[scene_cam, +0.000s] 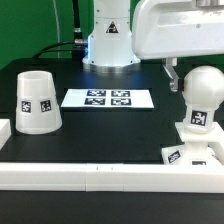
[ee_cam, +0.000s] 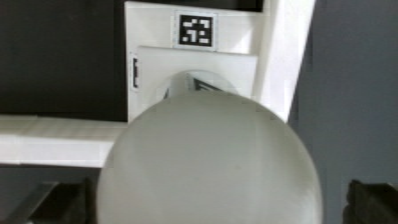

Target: Assemble lamp

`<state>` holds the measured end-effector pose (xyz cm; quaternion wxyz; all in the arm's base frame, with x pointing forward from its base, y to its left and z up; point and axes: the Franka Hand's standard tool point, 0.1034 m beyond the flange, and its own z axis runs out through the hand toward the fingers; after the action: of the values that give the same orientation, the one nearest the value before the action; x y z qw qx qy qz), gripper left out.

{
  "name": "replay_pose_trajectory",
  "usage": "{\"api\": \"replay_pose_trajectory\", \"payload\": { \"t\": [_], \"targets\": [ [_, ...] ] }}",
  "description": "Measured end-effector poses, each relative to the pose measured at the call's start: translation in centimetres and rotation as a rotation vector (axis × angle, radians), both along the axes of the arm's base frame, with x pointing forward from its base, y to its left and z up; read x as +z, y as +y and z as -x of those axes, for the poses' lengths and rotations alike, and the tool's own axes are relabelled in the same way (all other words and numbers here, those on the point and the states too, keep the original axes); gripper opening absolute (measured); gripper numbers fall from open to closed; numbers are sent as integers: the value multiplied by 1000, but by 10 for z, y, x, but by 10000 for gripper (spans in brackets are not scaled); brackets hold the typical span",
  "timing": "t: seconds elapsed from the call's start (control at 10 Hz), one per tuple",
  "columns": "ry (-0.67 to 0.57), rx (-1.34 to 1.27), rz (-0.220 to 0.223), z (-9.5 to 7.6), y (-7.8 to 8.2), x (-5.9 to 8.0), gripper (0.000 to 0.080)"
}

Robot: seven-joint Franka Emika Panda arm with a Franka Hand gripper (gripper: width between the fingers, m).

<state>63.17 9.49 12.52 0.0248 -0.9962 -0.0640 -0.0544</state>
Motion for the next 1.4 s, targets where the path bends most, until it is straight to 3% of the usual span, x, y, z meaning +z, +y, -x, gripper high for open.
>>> {"api": "replay_pose_trajectory", "payload": {
  "t": [0.6, 1.2, 1.4],
  "targets": [
    [-23, 392, 50, 0, -2, 0, 699],
    [-32, 1145, 211, -2, -3, 0, 699],
    [-22, 1323, 244, -1, 0, -1, 699]
  ]
}}
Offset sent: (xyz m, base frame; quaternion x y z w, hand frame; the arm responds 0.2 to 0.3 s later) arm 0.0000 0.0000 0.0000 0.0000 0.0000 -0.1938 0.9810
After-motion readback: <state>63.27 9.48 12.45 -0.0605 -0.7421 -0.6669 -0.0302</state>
